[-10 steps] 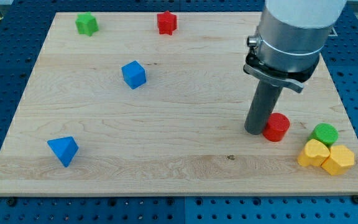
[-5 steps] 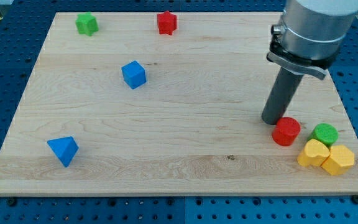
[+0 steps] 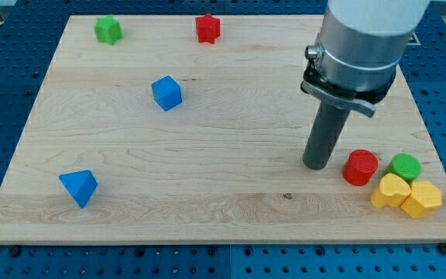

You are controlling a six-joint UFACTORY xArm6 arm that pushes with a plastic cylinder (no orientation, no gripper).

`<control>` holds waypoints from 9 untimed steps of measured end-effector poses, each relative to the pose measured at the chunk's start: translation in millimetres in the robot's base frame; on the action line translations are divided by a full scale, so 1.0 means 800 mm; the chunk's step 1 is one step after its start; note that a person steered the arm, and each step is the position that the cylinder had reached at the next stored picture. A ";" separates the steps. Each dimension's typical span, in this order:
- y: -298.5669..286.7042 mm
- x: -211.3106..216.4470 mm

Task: Place the red circle towards the left side of the green circle

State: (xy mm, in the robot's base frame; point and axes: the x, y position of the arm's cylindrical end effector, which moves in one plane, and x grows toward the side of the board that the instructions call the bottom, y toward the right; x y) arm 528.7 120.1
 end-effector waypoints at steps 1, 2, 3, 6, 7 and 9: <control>0.000 0.004; 0.004 0.004; 0.011 0.004; 0.057 0.002; 0.043 -0.038; 0.031 -0.087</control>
